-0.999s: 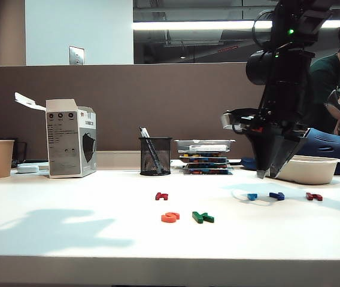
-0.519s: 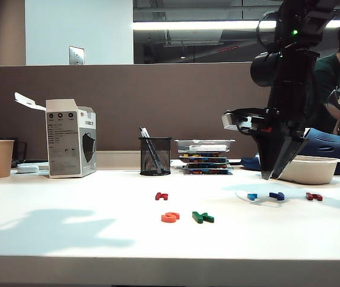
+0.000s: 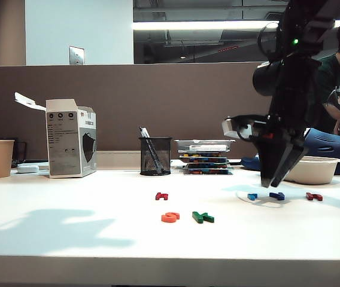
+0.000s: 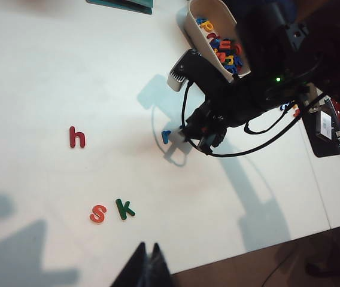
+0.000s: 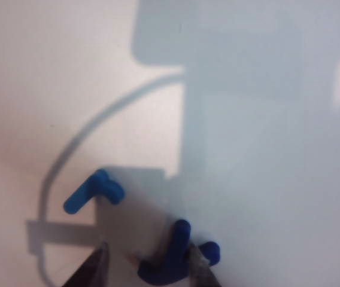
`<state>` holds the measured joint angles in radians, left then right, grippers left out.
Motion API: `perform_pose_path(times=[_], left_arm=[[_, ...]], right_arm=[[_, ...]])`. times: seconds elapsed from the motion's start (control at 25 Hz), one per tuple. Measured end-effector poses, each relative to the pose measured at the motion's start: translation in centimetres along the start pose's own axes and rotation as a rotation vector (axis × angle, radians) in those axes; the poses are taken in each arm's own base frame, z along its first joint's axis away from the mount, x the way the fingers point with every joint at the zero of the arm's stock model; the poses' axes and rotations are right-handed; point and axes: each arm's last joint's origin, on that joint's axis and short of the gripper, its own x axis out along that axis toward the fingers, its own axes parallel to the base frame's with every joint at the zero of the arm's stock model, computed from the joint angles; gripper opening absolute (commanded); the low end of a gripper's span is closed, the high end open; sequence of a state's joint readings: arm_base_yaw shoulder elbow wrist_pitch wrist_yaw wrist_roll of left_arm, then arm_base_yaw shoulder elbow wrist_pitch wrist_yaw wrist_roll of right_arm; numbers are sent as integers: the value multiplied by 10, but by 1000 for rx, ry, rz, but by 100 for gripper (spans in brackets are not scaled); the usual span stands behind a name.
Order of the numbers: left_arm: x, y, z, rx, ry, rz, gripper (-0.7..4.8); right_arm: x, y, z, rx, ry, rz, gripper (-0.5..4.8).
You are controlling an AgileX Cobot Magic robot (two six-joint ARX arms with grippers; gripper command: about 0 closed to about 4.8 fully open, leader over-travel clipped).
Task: Select the appropriate letters from the row of letter magnets placed on the table to arrange into the word "sky".
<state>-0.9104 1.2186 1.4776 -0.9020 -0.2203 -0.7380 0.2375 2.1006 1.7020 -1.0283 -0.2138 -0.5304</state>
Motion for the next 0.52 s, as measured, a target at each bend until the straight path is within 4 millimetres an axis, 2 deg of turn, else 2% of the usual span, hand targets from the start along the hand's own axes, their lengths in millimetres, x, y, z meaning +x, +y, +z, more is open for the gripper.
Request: perform_pose_path(times=[0.52], left_arm=[[0,0,0,0,0,0,-5]], right_arm=[[13,-8,-2,-10,41,-43,165]])
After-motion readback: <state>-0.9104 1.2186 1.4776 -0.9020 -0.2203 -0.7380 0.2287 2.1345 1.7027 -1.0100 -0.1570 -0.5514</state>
